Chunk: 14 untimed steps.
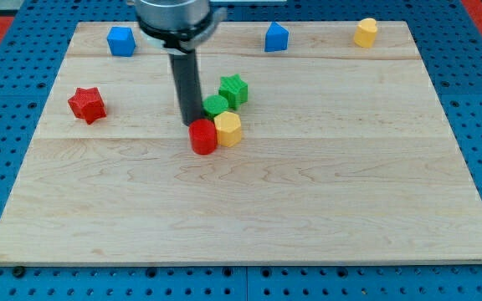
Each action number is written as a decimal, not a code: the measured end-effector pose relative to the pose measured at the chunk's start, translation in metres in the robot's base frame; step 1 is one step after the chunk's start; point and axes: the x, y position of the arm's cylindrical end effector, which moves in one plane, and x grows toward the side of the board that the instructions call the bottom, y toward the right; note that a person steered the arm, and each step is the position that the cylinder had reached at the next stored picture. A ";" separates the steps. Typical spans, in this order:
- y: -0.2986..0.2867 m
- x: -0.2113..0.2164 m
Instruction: Place the yellow hexagon to the bottom of the yellow heart
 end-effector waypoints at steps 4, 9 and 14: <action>0.138 0.019; 0.218 0.045; 0.252 -0.017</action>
